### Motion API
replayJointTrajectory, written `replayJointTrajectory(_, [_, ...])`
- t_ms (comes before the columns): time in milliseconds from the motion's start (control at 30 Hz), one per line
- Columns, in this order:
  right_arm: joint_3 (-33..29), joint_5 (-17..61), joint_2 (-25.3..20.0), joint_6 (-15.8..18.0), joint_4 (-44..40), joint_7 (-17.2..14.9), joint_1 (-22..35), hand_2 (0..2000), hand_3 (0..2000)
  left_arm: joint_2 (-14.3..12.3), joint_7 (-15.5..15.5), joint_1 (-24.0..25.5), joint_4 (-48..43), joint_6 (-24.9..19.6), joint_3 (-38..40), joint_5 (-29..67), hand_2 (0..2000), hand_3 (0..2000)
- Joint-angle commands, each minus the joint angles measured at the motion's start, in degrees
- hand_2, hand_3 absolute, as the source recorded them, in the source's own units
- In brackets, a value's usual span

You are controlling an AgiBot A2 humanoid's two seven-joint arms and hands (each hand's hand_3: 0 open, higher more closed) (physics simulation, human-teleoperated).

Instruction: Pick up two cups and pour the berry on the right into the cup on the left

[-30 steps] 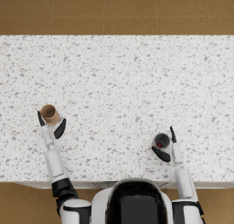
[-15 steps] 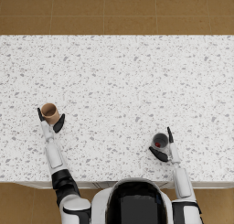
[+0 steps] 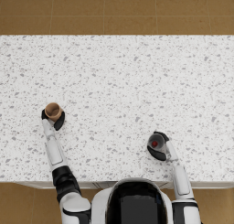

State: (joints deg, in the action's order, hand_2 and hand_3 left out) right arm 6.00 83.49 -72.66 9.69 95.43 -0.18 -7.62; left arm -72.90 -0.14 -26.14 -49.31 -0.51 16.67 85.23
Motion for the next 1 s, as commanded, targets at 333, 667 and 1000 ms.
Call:
replayJointTrajectory(333, [-2.17,0.00,-2.09,-3.48,7.98,0.35,4.34,2000,1280,-3.03,0.02,11.22,-35.08,-0.32,-6.43,-0.01,2000,1280])
replayJointTrajectory(667, [0.52,3.59,-6.59,-4.91,8.83,0.51,16.38,2000,1280,-3.85,-0.01,14.69,-47.06,-0.82,-18.62,3.60,2000,1280])
replayJointTrajectory(1000, [2.67,21.80,-10.54,-4.73,7.89,0.55,25.25,2000,1280,-4.61,-0.01,15.94,-51.59,-1.24,-28.32,19.32,2000,1280])
